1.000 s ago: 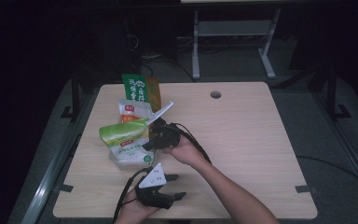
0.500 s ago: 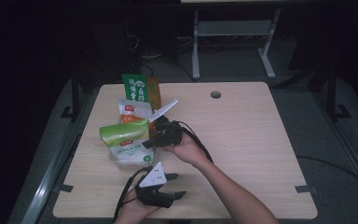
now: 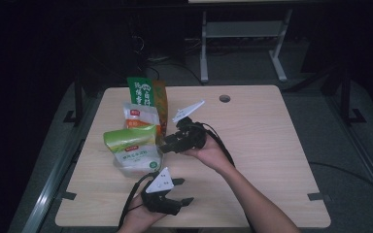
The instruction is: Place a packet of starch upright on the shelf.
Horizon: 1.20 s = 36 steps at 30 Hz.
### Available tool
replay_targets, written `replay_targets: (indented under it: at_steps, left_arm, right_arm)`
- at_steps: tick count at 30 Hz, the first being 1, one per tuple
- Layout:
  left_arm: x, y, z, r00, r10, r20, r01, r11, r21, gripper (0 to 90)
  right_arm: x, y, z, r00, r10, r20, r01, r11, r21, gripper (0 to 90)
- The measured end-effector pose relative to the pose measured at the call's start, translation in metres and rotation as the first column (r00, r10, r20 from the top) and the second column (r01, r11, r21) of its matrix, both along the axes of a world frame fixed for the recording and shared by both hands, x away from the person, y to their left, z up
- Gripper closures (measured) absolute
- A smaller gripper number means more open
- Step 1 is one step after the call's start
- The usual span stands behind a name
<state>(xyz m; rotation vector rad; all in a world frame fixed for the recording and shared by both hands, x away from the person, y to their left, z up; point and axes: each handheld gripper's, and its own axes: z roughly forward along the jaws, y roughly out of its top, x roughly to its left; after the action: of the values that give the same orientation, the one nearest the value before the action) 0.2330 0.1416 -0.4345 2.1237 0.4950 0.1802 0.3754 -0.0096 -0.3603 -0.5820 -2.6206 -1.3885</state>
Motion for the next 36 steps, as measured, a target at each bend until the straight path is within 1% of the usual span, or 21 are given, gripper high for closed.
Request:
replay_targets:
  at_steps: [1,2,3,5,6,7,10,11,12,14,16,18,20,21,22,24,27,29,33,34,36]
  left_arm:
    - [0.000,0.000,0.000,1.0000,0.001,0.000,-0.001,1.0000,0.000,33.0]
    - [0.000,0.001,0.000,1.0000,0.000,0.001,0.000,1.0000,-0.001,32.8]
    - [0.001,0.001,0.000,1.0000,-0.001,0.003,0.001,1.0000,0.005,32.6]
    - [0.001,0.001,0.000,1.0000,0.004,-0.001,-0.004,1.0000,-0.007,32.5]
    - [0.001,0.001,0.001,1.0000,0.006,-0.001,-0.006,0.9999,-0.009,32.0]
    - [0.001,0.001,0.001,1.0000,0.008,-0.001,-0.008,0.9999,-0.010,32.0]
    - [0.002,0.001,0.000,0.9999,0.010,-0.007,-0.010,0.9999,-0.014,31.7]
    - [0.003,0.001,0.000,0.9999,0.011,-0.006,-0.011,0.9999,-0.010,31.5]
    - [0.003,0.000,0.000,0.9999,0.012,-0.004,-0.012,0.9999,-0.011,31.5]
    - [0.004,0.000,-0.001,0.9998,0.015,-0.010,-0.015,0.9998,-0.013,31.3]
    - [0.005,0.000,-0.001,0.9998,0.017,-0.010,-0.017,0.9998,-0.009,30.7]
    - [0.004,0.000,-0.001,0.9997,0.018,-0.014,-0.018,0.9998,-0.011,30.5]
    - [0.005,0.001,-0.001,0.9998,0.017,-0.007,-0.017,0.9998,-0.009,30.4]
    - [0.006,0.002,-0.001,0.9999,0.012,0.000,-0.012,0.9999,-0.003,30.4]
    - [0.006,0.002,-0.001,0.9998,0.017,-0.005,-0.017,0.9998,-0.012,30.2]
    - [0.006,0.003,0.000,0.9998,0.017,-0.004,-0.017,0.9999,0.002,29.9]
    - [0.007,0.004,0.000,0.9997,0.023,-0.002,-0.023,0.9997,-0.009,29.7]
    - [0.007,0.004,-0.001,0.9996,0.029,-0.007,-0.029,0.9995,-0.014,29.7]
    - [0.007,0.004,-0.001,0.9996,0.028,-0.007,-0.028,0.9995,-0.017,29.7]
    - [0.007,0.004,-0.001,0.9996,0.027,-0.005,-0.027,0.9995,-0.016,29.7]
    - [0.007,0.004,-0.001,0.9996,0.027,-0.006,-0.027,0.9995,-0.015,29.7]
  right_arm:
    - [0.000,-0.006,-0.001,0.9999,-0.010,0.005,0.010,0.9999,-0.003,52.4]
    - [0.000,-0.012,-0.001,0.9999,-0.015,-0.004,0.015,0.9999,-0.004,50.9]
    - [0.001,-0.021,-0.002,0.9995,-0.030,0.007,0.030,0.9995,-0.004,49.3]
    - [0.000,-0.026,-0.003,0.9993,-0.038,0.004,0.038,0.9993,-0.003,48.6]
    - [-0.001,-0.037,-0.005,0.9984,-0.056,0.007,0.056,0.9983,-0.013,46.8]
    - [-0.001,-0.037,-0.005,0.9984,-0.056,0.007,0.056,0.9983,-0.013,46.8]
    - [-0.002,-0.053,-0.010,0.9954,-0.094,0.018,0.095,0.9951,-0.029,43.3]
    - [-0.002,-0.065,-0.014,0.9929,-0.118,0.006,0.119,0.9925,-0.028,41.7]
    - [-0.002,-0.065,-0.014,0.9929,-0.118,0.006,0.119,0.9925,-0.028,41.7]
    - [-0.003,-0.074,-0.018,0.9913,-0.132,0.008,0.132,0.9908,-0.031,41.0]
    - [-0.002,-0.086,-0.023,0.9877,-0.156,0.003,0.156,0.9862,-0.055,37.4]
    - [-0.003,-0.091,-0.024,0.9856,-0.169,0.001,0.169,0.9842,-0.053,36.3]
    - [-0.006,-0.100,-0.029,0.9814,-0.191,-0.015,0.190,0.9805,-0.048,35.7]
    - [-0.007,-0.103,-0.030,0.9805,-0.196,-0.012,0.196,0.9795,-0.048,35.3]
    - [-0.009,-0.108,-0.032,0.9780,-0.208,-0.013,0.207,0.9770,-0.050,34.3]
    - [-0.012,-0.115,-0.036,0.9751,-0.221,-0.017,0.220,0.9742,-0.052,34.1]
    - [-0.016,-0.125,-0.040,0.9714,-0.237,-0.013,0.236,0.9703,-0.053,33.0]
    - [-0.019,-0.135,-0.043,0.9660,-0.258,-0.017,0.257,0.9652,-0.050,32.7]
    - [-0.021,-0.143,-0.046,0.9620,-0.272,-0.019,0.271,0.9614,-0.046,32.2]
    - [-0.022,-0.146,-0.046,0.9607,-0.276,-0.025,0.275,0.9599,-0.055,31.4]
    - [-0.025,-0.155,-0.049,0.9534,-0.301,-0.021,0.300,0.9531,-0.041,31.3]
